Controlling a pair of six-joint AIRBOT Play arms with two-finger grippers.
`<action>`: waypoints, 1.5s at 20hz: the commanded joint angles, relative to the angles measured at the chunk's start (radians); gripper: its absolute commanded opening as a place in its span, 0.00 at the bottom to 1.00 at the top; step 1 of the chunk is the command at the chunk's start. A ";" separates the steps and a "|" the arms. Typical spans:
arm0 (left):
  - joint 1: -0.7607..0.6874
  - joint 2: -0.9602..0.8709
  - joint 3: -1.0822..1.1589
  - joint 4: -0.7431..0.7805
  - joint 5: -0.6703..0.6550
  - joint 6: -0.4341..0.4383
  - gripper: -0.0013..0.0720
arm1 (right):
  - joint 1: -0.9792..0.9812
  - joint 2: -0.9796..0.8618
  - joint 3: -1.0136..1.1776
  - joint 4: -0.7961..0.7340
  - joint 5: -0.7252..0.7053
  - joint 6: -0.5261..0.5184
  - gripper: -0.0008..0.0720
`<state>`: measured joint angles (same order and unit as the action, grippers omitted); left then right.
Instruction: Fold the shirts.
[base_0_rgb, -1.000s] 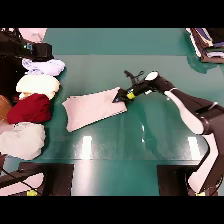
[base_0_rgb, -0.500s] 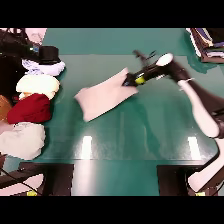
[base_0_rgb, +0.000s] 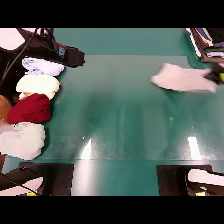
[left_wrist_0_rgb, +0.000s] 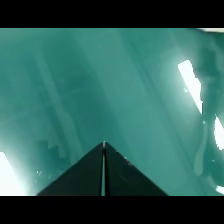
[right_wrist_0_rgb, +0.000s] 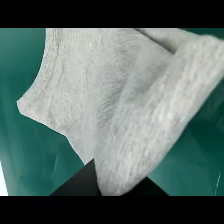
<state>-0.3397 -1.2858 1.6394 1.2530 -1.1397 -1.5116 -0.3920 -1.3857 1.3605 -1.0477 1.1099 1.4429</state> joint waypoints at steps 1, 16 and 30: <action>-0.040 0.000 0.000 -0.001 0.055 -0.008 0.05 | -0.306 0.159 -0.198 -0.026 -0.116 0.058 0.03; -0.040 0.000 0.000 -0.003 0.037 -0.007 0.05 | -0.532 0.341 -0.361 -0.471 0.087 0.112 0.93; -0.040 0.000 0.000 -0.004 0.032 -0.007 0.05 | 0.265 0.427 -0.193 -0.191 0.114 0.090 0.03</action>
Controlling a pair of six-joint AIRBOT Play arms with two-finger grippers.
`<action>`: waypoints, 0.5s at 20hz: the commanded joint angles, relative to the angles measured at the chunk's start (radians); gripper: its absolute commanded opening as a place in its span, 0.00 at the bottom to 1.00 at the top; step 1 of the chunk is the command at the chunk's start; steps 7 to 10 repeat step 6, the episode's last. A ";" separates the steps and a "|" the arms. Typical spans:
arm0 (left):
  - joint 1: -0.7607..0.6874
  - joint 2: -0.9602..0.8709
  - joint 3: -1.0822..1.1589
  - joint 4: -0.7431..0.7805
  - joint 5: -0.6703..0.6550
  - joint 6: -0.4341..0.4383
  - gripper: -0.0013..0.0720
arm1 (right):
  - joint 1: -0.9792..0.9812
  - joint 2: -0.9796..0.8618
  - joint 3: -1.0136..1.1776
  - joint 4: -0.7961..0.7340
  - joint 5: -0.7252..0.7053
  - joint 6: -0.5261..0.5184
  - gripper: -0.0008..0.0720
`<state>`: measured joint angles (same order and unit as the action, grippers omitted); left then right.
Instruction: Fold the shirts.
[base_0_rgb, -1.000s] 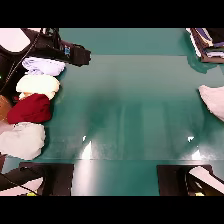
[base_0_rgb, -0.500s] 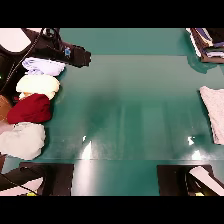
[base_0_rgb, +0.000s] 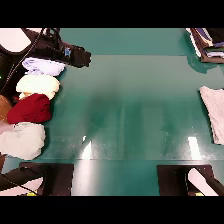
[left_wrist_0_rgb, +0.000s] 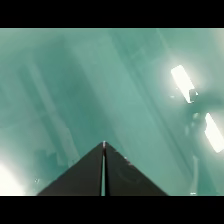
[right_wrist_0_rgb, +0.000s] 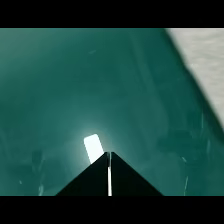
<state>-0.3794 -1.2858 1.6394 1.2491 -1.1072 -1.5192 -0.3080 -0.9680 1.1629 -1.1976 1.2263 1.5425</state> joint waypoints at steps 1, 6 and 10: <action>0.000 0.000 0.000 0.000 0.000 0.000 0.05 | 0.235 0.010 0.005 -0.080 -0.002 -0.008 0.03; 0.000 0.000 0.000 0.000 0.000 0.000 0.05 | 0.359 0.010 0.005 -0.160 -0.002 -0.008 0.03; 0.000 0.000 0.000 0.000 0.000 0.000 0.05 | 0.359 0.010 0.005 -0.160 -0.002 -0.008 0.03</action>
